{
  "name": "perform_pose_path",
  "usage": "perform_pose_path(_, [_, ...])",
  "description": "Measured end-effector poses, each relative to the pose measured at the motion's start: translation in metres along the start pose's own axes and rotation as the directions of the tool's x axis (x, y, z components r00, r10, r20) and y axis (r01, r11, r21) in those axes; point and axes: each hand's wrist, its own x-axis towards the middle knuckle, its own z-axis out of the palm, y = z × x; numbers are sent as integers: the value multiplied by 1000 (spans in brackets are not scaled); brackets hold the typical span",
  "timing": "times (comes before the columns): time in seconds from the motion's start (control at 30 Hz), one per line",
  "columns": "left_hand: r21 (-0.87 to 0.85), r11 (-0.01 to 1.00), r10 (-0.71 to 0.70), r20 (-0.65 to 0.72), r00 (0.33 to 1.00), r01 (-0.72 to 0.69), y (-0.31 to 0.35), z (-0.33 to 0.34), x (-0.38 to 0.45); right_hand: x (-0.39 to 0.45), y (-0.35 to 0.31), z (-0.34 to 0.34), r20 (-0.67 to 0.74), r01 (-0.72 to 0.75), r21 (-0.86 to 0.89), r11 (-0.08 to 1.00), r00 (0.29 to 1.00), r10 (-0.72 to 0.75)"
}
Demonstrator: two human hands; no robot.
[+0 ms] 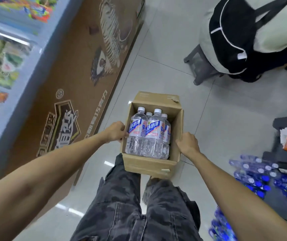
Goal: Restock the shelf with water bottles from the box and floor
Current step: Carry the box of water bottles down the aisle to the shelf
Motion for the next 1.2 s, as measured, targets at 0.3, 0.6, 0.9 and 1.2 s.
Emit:
perform_pose_path(0.3, [62, 997, -46, 0, 999, 45, 85, -146, 106, 129, -107, -82, 43, -44, 36, 998, 998, 43])
perform_pose_path(0.6, [48, 991, -126, -25, 992, 127, 191, -264, 227, 277, -186, -185, 77, -38, 74, 997, 996, 32])
perform_pose_path(0.9, [-29, 993, -117, -13, 993, 116, 311, -376, 352, 430, -263, -324, 48, -41, 19, 999, 998, 40])
perform_pose_path(1.2, [10, 999, -44, 38, 998, 44, 446, -517, 484, 573, -345, -455, 23, -112, 63, 992, 994, 111])
